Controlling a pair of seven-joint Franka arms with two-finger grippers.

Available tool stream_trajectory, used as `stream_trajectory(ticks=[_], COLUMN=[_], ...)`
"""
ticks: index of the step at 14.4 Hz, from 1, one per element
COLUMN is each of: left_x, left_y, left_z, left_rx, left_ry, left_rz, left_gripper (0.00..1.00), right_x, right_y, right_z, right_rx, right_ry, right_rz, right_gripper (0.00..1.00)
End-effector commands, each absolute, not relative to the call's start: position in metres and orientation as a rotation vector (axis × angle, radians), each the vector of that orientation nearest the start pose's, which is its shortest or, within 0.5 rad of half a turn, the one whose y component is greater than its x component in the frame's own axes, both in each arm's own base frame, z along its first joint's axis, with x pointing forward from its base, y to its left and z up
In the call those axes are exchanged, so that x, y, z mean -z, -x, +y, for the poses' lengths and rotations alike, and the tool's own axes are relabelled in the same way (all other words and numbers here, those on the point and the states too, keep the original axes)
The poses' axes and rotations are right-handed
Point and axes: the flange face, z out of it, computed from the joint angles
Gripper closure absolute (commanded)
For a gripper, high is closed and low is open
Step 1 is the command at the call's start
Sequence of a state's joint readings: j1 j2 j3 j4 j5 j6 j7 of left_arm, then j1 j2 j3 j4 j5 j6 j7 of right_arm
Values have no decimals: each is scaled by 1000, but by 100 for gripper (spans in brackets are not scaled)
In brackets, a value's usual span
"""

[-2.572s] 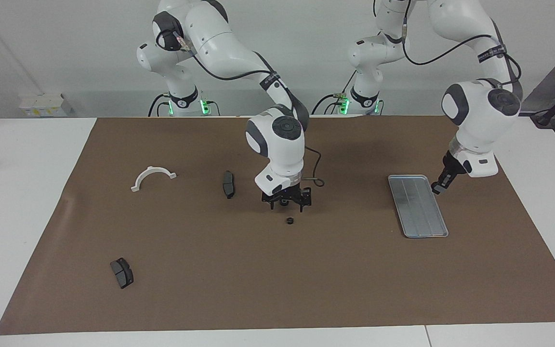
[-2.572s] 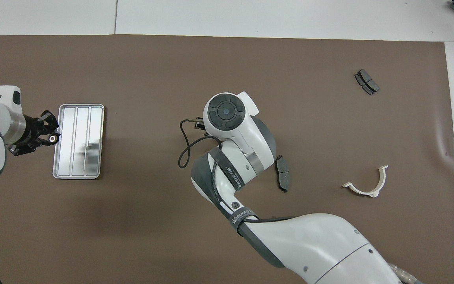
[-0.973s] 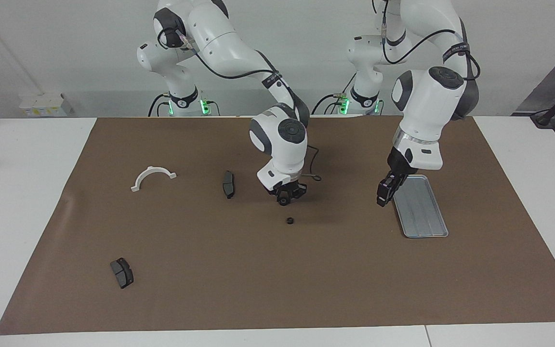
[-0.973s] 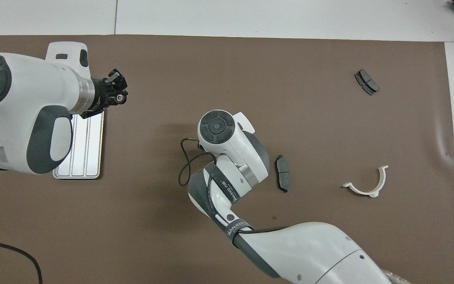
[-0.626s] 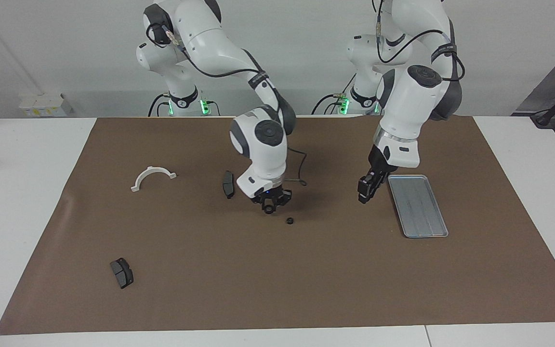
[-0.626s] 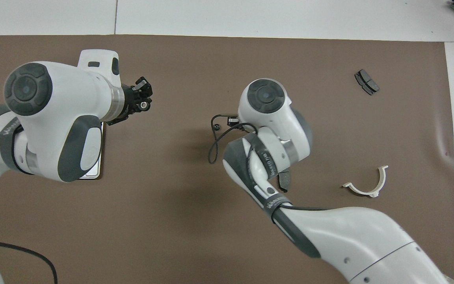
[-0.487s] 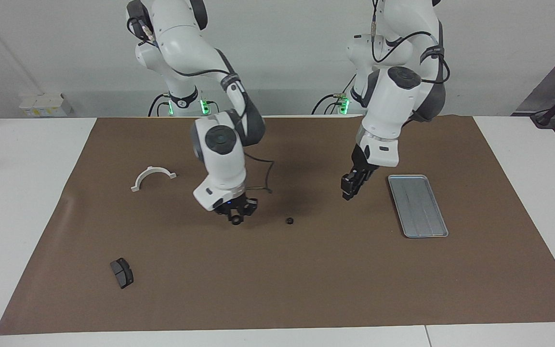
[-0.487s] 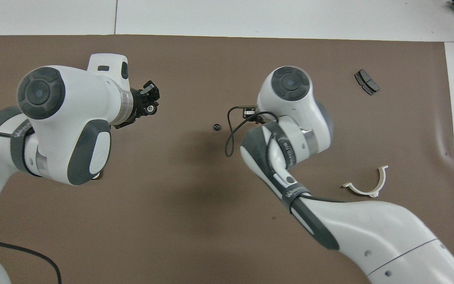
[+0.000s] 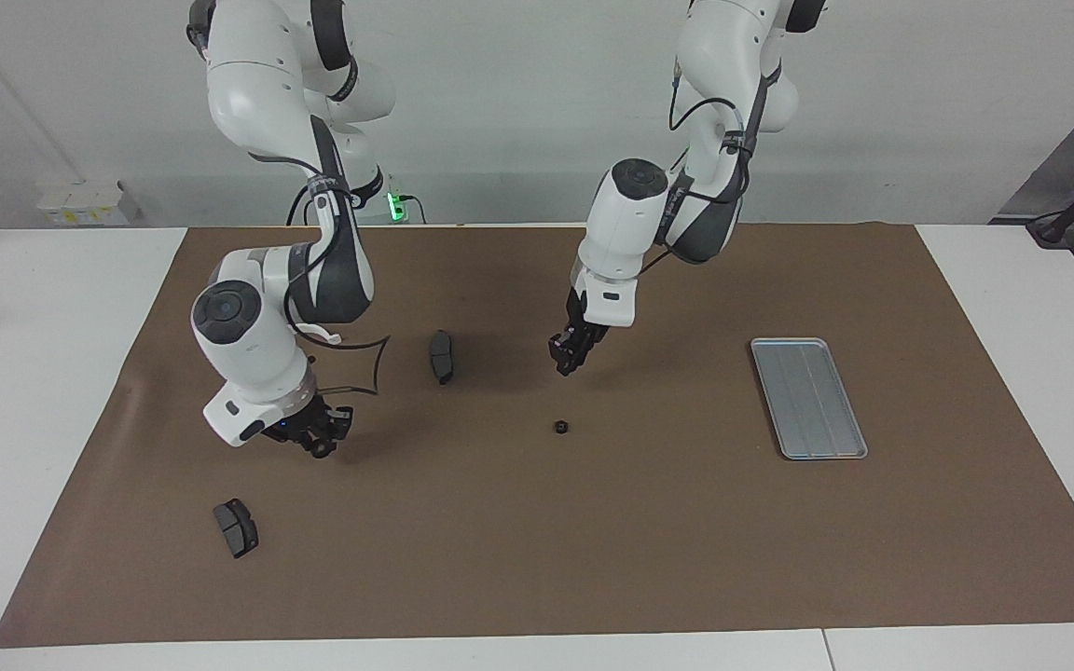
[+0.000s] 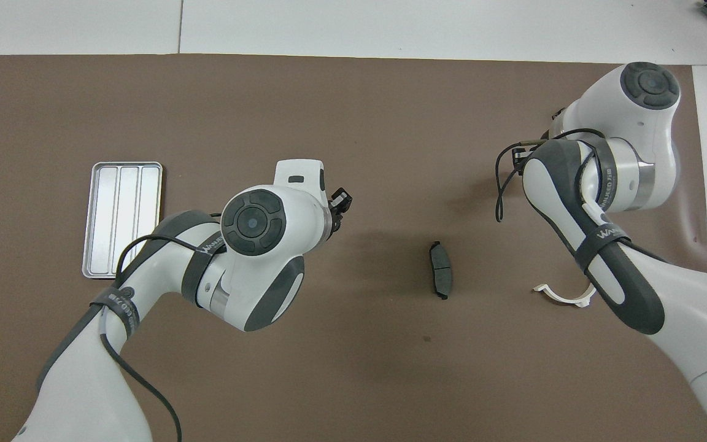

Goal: Place bearing gear from tray to pile

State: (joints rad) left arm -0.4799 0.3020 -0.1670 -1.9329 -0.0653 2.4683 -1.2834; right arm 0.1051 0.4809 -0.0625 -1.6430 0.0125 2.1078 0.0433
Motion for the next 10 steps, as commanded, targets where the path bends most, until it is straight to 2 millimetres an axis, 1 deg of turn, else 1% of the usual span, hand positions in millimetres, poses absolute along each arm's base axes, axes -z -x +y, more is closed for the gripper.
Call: stream_trajectory(ticks=[1,2,3,4,5,6,7,8,10], left_x=[-327,-325,-316,-316,-317,-323,-336,-360,-399], left_y=[-506,-506,-504,-504,-505,-509,-516,-526,-535], left_z=[-391,-391,-390,-390,-389,-384,-379,-361,-338], left_rx=[68,64,68,76,74,60,75,125,192], left_ry=[3152,3141,3142,3147,3138,3117,3106,3090,3087], left_rz=[-1253,-1283,-1290,-1288,-1276,-1279,-1260,-1252,-1288], left_gripper=[72,65,55,26,0,0,0,0,0], right_x=[-326,-325,-325,-326,-327,-329,-334,-337,-340], right_y=[-662,-662,-662,-662,-663,-663,-663,-661,-656], right_z=[17,12,10,12,16,21,32,60,114], right_rx=[25,37,35,35,40,45,57,64,90], right_ry=[3158,3160,3162,3162,3163,3162,3161,3160,3153], right_rz=[-20,-20,-16,-16,-25,-32,-53,-72,-8], right_gripper=[60,37,11,0,0,0,0,0,0])
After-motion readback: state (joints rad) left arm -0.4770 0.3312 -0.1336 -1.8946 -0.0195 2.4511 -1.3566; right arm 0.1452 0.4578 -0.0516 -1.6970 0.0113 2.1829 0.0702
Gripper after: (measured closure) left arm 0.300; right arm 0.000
